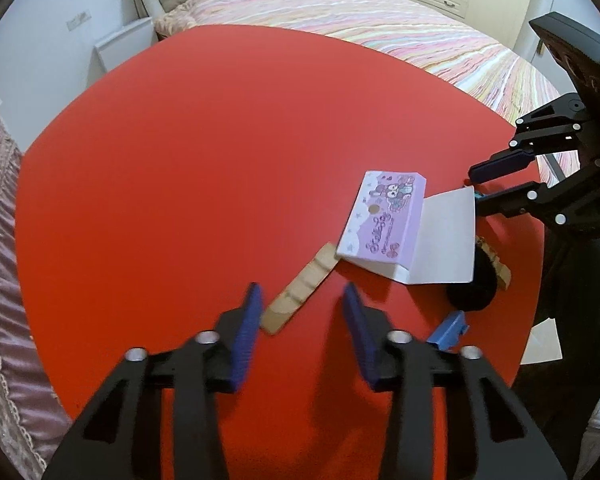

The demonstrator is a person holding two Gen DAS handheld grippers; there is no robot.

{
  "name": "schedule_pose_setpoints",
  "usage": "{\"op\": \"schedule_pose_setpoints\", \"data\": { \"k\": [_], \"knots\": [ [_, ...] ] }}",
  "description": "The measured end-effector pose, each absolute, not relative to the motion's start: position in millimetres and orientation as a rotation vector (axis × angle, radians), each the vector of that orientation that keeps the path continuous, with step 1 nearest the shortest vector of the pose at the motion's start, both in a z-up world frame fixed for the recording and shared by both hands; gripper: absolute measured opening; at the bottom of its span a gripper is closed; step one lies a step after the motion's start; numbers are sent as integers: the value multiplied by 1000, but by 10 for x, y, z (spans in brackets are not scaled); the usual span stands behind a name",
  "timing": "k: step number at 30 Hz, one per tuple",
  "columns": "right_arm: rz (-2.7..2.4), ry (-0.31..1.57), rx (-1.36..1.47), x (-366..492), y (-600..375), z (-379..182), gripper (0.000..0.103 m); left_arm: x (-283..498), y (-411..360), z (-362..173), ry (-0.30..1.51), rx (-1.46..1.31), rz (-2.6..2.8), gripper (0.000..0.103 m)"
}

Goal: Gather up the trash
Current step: 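Grasp the teal clip with the right tool while the left grasps the wooden block strip, then carry clip and block strip to the pink bin and open both tools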

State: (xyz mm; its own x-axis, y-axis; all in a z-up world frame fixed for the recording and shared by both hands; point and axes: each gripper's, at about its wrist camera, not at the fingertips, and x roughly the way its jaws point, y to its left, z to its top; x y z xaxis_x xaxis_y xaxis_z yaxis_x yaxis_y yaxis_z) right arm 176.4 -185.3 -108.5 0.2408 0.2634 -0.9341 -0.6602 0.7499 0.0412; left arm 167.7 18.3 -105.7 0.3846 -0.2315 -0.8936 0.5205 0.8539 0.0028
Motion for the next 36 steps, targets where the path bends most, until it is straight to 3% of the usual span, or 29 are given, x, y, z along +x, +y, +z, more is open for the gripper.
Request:
{"op": "schedule_pose_setpoints", "data": {
  "k": [2,5,23,36],
  "knots": [
    [660,1164,-402,1762,-1850,-1086,19,1667,172,-1045,1092,303,-475,19],
    [666,1158,-406,1754,-1841,-1086,15,1650,175,-1031,1108,296,-445,13],
    [642,1128,-347,1689,-1988,-972,14,1321,248,-964,1089,103,-241,12],
    [702,1028,-305,1221,-2205,-508,14,673,38,-439,1021,56,-176,12]
  ]
}}
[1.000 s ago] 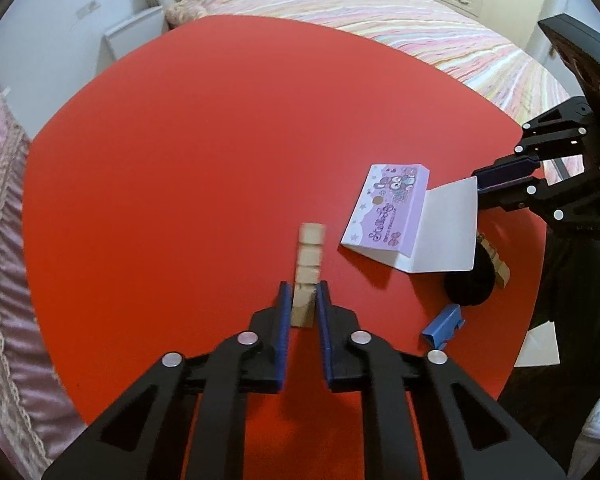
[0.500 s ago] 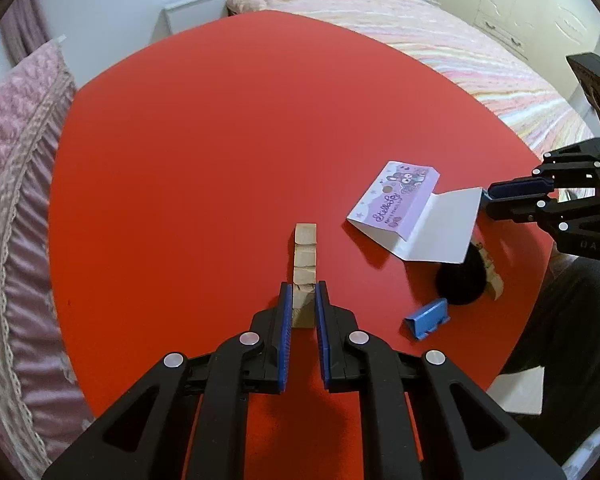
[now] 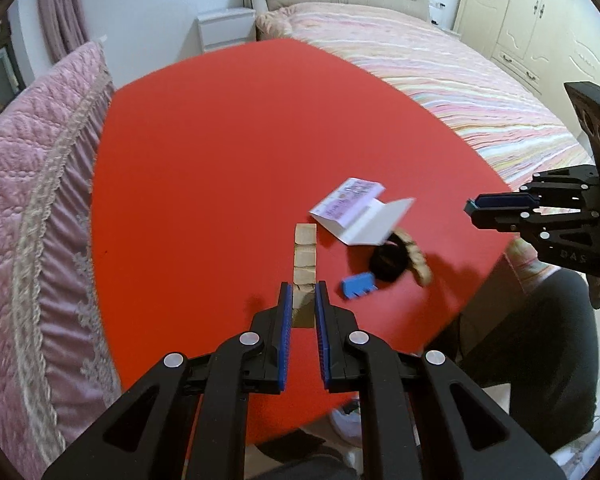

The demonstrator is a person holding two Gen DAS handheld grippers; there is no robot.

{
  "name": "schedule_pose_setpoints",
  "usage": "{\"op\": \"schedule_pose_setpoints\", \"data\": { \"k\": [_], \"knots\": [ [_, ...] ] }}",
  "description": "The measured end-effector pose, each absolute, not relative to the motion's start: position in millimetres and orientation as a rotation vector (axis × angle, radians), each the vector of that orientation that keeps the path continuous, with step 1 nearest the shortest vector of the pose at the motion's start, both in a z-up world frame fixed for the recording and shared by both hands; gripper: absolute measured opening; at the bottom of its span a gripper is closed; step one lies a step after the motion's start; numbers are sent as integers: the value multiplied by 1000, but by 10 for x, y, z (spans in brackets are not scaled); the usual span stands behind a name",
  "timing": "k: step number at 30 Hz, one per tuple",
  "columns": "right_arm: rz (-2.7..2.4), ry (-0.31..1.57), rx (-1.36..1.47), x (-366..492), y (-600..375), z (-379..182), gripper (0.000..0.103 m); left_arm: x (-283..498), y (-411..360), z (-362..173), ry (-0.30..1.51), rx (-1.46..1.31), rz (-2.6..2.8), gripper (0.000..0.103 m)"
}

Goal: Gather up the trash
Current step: 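Carry clip and block strip to the pink bin and open both tools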

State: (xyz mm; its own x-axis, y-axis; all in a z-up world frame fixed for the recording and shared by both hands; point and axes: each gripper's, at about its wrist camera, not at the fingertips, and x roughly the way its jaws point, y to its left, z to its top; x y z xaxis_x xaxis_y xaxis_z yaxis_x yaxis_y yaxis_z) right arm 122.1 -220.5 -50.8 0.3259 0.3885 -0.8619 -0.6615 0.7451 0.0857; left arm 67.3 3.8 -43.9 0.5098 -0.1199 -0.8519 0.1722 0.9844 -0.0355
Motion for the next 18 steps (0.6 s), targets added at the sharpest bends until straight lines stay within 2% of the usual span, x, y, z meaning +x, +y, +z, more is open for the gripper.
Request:
{"op": "schedule_pose_setpoints", "data": {
  "k": [9,18],
  "knots": [
    [759,975,-280,678,-2378,-249,14,80,-238,-228,978,46,-196,12],
    [805,963,-268,174,-2565,-174,14,-355,-394,-264,988,-8,-216,12]
  ]
}}
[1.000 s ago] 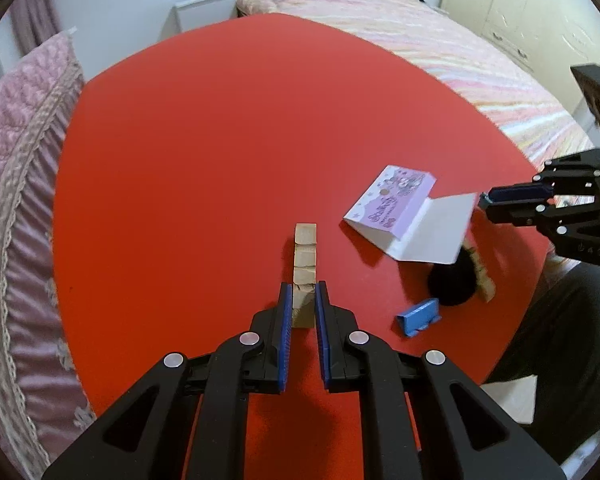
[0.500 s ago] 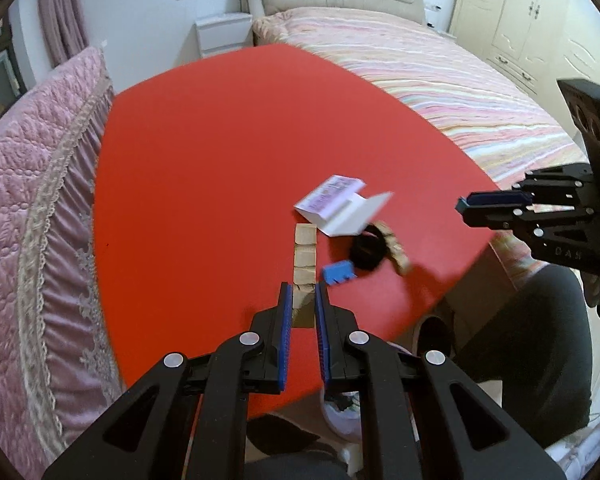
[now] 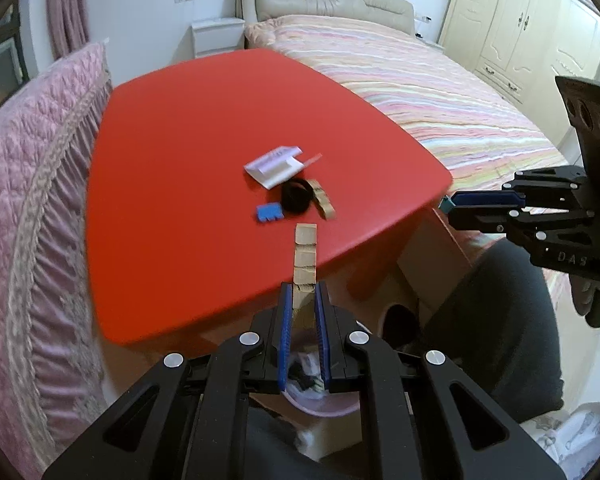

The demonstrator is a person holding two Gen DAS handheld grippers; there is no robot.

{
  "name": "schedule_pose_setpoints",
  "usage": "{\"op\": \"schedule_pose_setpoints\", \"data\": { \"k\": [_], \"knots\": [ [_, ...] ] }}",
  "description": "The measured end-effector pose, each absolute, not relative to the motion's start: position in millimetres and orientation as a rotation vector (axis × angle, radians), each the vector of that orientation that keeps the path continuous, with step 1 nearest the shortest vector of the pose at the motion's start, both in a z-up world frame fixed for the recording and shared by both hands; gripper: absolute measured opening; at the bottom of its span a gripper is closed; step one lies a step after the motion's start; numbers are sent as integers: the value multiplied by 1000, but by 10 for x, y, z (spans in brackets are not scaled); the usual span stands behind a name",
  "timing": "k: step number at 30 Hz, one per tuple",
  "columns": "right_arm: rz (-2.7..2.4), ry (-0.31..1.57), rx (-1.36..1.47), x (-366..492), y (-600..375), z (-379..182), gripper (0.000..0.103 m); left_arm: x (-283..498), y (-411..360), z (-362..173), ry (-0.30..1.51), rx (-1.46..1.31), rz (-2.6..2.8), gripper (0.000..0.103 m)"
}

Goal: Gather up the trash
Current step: 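Carry clip and block strip to the pink bin and open both tools, then move both open tools back over the red table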

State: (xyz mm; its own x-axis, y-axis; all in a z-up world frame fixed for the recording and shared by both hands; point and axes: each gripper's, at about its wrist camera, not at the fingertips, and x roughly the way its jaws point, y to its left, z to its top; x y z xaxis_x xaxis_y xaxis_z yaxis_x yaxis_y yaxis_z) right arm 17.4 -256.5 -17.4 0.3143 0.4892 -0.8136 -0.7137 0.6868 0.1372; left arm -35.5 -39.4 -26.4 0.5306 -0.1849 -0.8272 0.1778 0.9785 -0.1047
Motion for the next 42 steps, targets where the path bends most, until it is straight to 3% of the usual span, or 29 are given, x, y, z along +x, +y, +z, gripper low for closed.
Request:
{"op": "schedule_pose_setpoints", "data": {
  "k": [19,23,24,25,26,27,28,29,31,42],
  "knots": [
    [858,1033,-234,-153,-2596,-434,14,-700,-596,-514,1050,-45,-262,12],
    [865,1039,-232,-135,-2580,-453,16,-698,-629,-495,1043,-45,-275,16],
    [862,1043,-232,-127,-2585,-463,25,-690,-627,-502,1044,-51,-277,22],
    [851,1040,-232,-118,-2588,-470,37,-678,-616,-512,1046,-59,-271,45],
    [844,1036,-224,-112,-2602,-473,61,-676,-602,-513,1038,-52,-251,71],
    [840,1033,-217,-110,-2615,-471,74,-683,-593,-506,1029,-48,-236,79],
    [832,1030,-208,-103,-2632,-469,78,-686,-572,-494,1019,-54,-227,84],
    [823,1031,-206,-92,-2645,-472,86,-685,-554,-489,1016,-61,-220,89],
    [807,1034,-200,-70,-2667,-486,92,-678,-517,-488,1012,-52,-182,93],
    [777,1052,-193,-9,-2681,-519,97,-633,-394,-499,1014,-80,-129,95]
  ]
}}
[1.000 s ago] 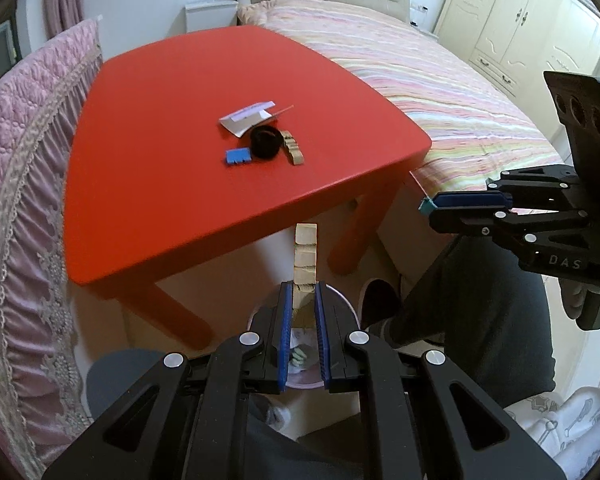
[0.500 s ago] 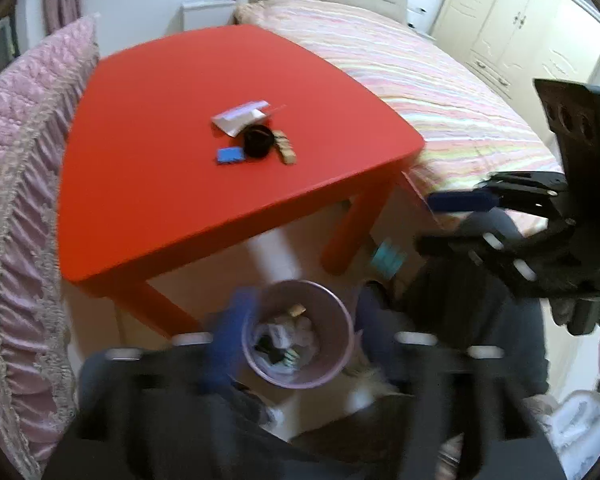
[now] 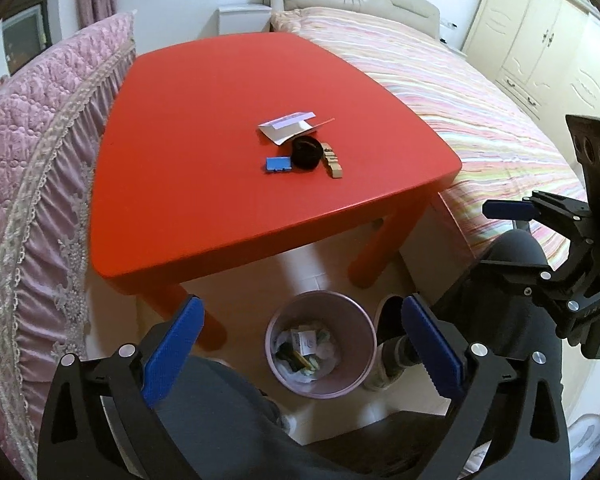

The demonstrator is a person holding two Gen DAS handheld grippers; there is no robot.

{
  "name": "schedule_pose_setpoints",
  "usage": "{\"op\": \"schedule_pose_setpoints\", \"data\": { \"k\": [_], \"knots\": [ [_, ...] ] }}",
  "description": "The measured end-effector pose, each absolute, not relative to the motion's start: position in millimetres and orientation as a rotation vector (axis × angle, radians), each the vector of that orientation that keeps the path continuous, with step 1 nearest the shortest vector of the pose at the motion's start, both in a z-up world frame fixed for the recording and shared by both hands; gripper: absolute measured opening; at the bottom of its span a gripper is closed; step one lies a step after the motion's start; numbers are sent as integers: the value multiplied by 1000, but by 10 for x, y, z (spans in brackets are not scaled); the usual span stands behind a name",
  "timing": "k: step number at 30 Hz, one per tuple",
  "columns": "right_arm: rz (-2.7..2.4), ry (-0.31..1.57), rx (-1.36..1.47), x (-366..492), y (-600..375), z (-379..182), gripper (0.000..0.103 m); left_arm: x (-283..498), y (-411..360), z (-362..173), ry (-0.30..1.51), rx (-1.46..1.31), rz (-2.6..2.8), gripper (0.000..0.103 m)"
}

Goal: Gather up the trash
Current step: 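Move both open tools back over the red table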

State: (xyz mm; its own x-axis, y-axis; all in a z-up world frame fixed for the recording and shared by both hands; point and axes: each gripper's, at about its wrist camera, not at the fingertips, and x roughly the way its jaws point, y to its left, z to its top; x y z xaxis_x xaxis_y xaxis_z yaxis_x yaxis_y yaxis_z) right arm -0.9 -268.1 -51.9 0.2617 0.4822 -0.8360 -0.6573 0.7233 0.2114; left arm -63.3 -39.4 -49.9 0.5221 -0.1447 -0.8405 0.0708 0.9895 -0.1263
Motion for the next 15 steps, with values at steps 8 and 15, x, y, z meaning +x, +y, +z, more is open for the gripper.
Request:
{"op": "schedule_pose_setpoints", "data": {
  "k": [8,15],
  "knots": [
    [764,1056,-188,51,-2675,-504,97,-588,-361,-487,1014,-80,-116,95],
    [745,1063,-179,183,-2632,-491,98,-467,-297,-452,1001,-83,-108,95]
  ]
}}
